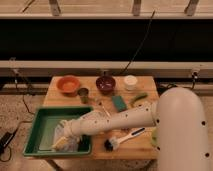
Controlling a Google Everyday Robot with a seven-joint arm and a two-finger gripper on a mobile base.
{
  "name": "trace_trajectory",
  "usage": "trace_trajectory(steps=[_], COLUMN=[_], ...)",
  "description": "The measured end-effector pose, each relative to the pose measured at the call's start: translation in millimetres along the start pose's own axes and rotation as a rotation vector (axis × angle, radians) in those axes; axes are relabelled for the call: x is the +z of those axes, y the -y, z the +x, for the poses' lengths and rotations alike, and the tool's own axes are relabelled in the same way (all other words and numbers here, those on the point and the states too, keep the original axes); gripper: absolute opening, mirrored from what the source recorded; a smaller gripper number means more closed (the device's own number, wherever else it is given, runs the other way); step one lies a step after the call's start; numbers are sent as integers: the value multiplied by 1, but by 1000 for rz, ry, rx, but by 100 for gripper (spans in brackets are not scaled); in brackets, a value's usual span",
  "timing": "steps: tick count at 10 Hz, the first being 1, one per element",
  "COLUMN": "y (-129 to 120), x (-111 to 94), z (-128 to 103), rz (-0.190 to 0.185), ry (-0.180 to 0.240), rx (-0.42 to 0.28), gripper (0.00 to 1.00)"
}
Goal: Place towel in purple bowl
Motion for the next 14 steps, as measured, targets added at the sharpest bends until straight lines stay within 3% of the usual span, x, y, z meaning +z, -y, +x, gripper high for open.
trace_trajectory(steps=[10, 13, 14], y=[-3, -5, -5], x=[8, 11, 11], z=[7, 8, 9], rz=[-16, -19, -18], ry=[-44, -54, -60], rx=[-9, -14, -14], gripper=[80, 60, 47])
